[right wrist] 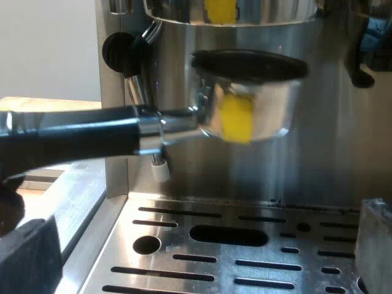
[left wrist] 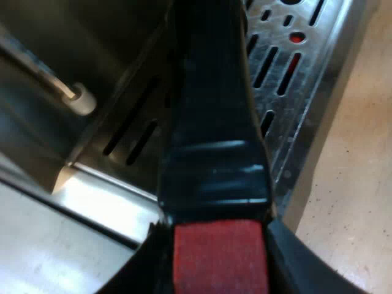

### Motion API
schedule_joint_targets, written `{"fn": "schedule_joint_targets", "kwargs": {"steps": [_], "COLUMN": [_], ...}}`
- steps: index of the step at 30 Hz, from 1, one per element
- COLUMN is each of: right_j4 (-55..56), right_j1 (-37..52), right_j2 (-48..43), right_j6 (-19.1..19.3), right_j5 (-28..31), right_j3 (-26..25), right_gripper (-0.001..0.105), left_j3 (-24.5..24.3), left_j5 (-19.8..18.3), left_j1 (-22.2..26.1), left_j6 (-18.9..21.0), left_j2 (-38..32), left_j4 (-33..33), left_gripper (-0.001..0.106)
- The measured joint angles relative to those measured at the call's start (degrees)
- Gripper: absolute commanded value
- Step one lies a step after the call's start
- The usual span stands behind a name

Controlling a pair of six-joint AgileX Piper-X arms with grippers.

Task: Put the handle in the coffee machine

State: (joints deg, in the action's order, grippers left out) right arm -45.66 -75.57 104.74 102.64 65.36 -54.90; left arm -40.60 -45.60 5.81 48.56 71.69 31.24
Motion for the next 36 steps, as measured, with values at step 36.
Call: {"fn": "schedule_joint_targets", "kwargs": {"steps": [36], "right_j4": [1.36], "right_j1": [0.00], "right_j2": [0.00], "right_j6": [-0.16], "right_j5": [0.00], "right_j3": [0.00], "right_gripper": [0.105], "left_j3": [-4.46], "left_j5": [-2.89], "left_j1": [0.77], "left_j6": [0.81], "left_j2": [0.13], "left_j4": [0.30], "left_gripper": [0.000]}}
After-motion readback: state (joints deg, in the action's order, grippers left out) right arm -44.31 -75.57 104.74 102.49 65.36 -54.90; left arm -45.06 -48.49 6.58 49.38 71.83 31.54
